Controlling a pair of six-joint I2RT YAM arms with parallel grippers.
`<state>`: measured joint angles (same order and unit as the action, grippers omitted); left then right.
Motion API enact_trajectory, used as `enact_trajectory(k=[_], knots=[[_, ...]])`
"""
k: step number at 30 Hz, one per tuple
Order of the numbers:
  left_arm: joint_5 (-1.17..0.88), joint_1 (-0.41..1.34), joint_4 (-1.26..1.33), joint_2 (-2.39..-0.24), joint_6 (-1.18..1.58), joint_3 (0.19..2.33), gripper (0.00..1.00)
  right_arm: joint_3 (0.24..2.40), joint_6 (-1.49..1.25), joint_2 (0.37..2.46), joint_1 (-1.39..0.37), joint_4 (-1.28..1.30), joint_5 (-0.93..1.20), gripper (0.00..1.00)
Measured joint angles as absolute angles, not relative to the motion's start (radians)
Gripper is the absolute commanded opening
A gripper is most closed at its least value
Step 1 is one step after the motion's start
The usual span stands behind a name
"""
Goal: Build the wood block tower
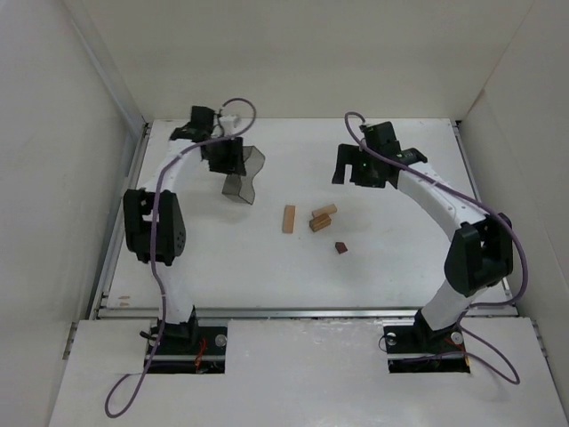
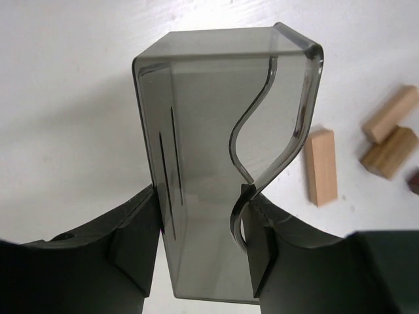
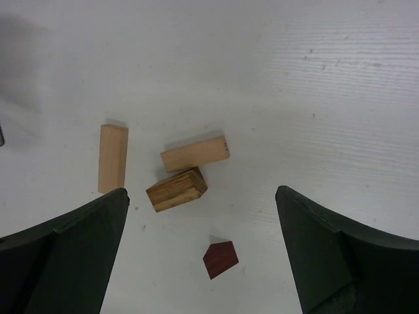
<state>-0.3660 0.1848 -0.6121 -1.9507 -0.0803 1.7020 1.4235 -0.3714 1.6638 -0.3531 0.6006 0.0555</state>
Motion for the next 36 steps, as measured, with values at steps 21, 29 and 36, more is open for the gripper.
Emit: enact_trajectory(k=[21, 29, 36], knots=[[-0.94, -0.159, -0.619, -2.188, -0.057, 1.528, 0.57, 1.629, -0.385, 1.908, -0.57, 0.66, 0.017, 1.0], [-0.678, -0.138, -0.617, -2.102, 0.03, 1.517, 0.64, 1.795, -0.39, 2.109, -0.678, 0.729, -0.004, 0.98], [-0.439, -0.128, -0.619, -2.046, 0.023, 1.518, 0.64, 1.908, -0.418, 2.248, -0.726, 0.818, -0.065, 0.77]])
